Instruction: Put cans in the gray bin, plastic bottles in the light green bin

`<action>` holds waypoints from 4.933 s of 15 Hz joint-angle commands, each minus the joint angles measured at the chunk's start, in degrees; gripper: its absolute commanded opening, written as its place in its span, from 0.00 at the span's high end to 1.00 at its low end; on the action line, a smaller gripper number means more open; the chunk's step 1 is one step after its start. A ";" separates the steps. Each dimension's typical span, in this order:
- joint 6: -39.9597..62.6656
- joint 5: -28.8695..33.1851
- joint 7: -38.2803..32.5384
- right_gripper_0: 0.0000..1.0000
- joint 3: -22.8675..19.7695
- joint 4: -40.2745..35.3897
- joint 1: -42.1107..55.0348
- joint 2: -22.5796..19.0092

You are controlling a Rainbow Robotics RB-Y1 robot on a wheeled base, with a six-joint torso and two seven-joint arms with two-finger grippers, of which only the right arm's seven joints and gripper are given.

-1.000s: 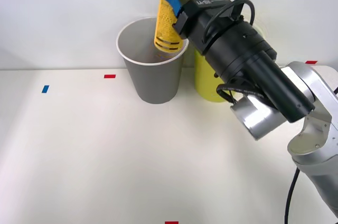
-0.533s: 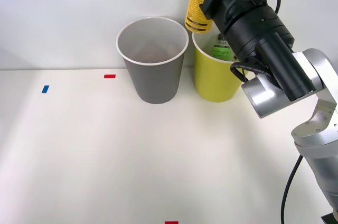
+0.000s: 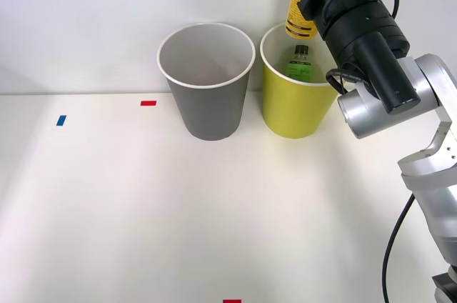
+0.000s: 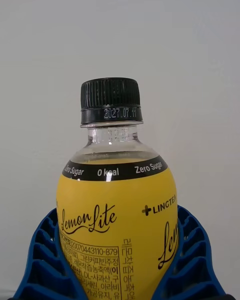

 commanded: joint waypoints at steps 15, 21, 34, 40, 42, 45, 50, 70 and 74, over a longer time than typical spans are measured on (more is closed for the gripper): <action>-6.15 4.07 -0.76 0.00 0.96 2.45 0.72 -1.35; -12.91 2.75 -2.08 0.00 3.24 -10.21 14.95 -12.16; -28.21 -1.47 -4.19 0.00 2.27 -19.44 47.47 -5.66; -29.26 -0.50 -2.70 0.00 2.27 -19.44 57.05 1.37; -29.35 0.20 -2.17 0.00 2.27 -19.44 59.25 2.43; -29.35 0.73 -1.64 0.00 3.15 -19.44 60.48 2.69; -33.48 2.66 0.20 0.00 4.56 -14.69 60.13 6.21; -60.73 2.84 20.07 0.00 1.57 -3.27 78.85 11.13; -61.43 -0.77 30.96 0.00 1.57 -3.27 82.10 11.83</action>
